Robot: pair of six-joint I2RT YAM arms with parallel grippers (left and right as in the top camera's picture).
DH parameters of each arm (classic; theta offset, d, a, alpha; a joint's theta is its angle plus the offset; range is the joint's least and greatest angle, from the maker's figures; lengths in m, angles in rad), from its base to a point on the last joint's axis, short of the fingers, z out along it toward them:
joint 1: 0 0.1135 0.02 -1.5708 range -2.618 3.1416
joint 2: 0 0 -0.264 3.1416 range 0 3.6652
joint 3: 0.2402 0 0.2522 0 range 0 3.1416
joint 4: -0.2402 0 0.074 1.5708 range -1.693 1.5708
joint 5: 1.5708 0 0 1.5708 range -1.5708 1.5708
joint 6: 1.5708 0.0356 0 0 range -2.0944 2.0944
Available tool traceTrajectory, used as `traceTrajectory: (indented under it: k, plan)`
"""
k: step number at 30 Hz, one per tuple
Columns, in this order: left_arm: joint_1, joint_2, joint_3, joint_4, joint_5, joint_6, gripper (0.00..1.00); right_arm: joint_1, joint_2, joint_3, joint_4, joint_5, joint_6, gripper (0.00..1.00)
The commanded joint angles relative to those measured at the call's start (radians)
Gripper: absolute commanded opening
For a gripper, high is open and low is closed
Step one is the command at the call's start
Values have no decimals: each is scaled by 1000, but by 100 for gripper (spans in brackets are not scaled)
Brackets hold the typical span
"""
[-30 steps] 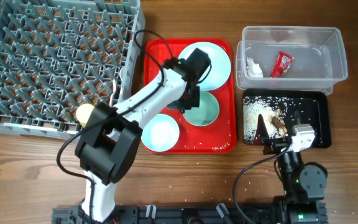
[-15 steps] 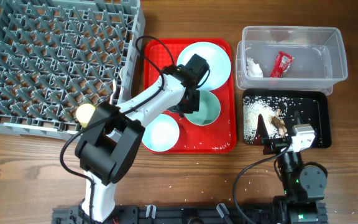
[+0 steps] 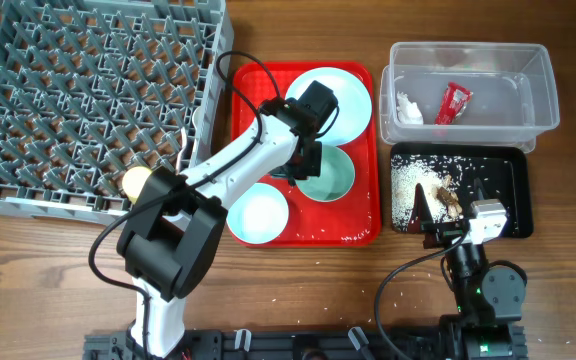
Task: Sort waste into correct bins and load items into the dishwasher rack
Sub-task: 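Place the green bowl upright into the grey dish rack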
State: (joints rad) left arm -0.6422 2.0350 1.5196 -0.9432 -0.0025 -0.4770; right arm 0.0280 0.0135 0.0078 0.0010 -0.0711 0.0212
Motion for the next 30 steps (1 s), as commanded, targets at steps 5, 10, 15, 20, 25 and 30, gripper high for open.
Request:
traceTrajectory:
  k: [5,10,15,20,25,30]
  plan:
    - [40,-81,168,-152,-16,3,4,-4,-9,-3,3,-9,6,100]
    - [100,-219,342,-299,-247,112,4,-4,-9,-3,3,-8,6,100]
    - [163,-309,346,-400,-827,134,4,-4,-9,-3,3,-9,5,100]
    - [255,-278,341,-412,-975,130,4,-4,-9,-3,3,-8,5,100]
    - [256,-246,265,-383,-1148,99,4,-4,-9,-3,3,-9,6,100]
    - [258,-205,116,-263,-1331,58,4,-4,-9,-3,3,-8,6,100]
